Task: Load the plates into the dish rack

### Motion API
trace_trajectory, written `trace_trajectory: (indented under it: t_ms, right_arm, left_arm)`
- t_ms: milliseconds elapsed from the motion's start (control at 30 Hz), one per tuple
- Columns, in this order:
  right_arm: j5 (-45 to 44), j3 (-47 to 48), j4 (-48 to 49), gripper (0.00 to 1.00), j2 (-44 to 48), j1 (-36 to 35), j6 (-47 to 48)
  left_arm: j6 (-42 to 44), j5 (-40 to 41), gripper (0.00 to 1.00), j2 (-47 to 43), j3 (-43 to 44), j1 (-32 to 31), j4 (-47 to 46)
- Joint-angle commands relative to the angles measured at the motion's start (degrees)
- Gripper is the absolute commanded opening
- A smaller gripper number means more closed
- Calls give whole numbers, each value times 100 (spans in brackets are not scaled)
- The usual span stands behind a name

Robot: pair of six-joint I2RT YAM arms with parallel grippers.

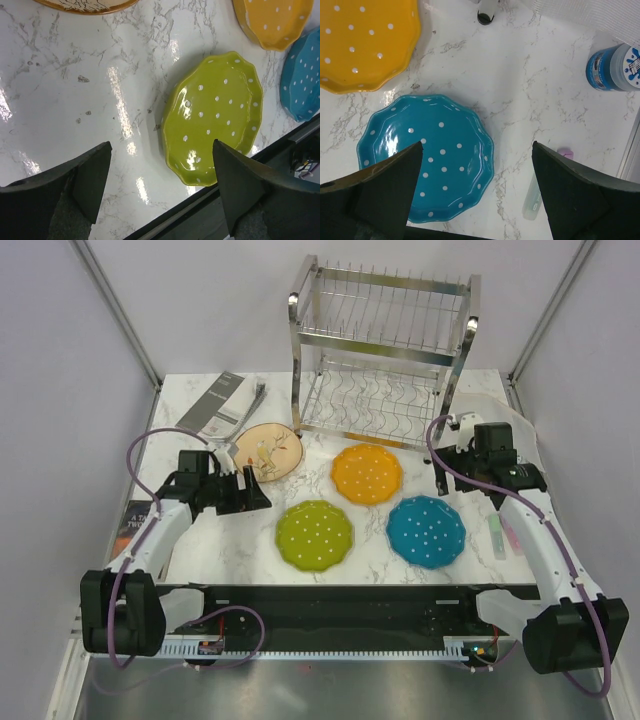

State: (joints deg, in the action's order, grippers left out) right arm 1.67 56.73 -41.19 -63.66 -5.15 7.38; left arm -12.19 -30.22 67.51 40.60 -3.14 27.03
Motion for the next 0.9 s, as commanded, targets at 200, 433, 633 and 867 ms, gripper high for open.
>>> trace_trajectory:
  t_ms: [200, 433, 633, 867]
  right_arm:
    - [2454, 462, 233, 98, 215, -30, -340]
    - [3691, -82, 1683, 98, -507, -556, -2126]
    - [3805, -645, 2289, 98, -964, -1427, -2460]
    - [3744, -926, 2607, 97, -1482, -1902, -2671]
  left_arm:
    - [-828, 166, 89, -546, -368, -12, -83]
    - [-1603, -98, 79, -212, -904, 6, -716]
    - [-1664, -264, 77, 350, -992, 15, -874]
    - [-1647, -538, 68, 957, -1229, -55, -1357]
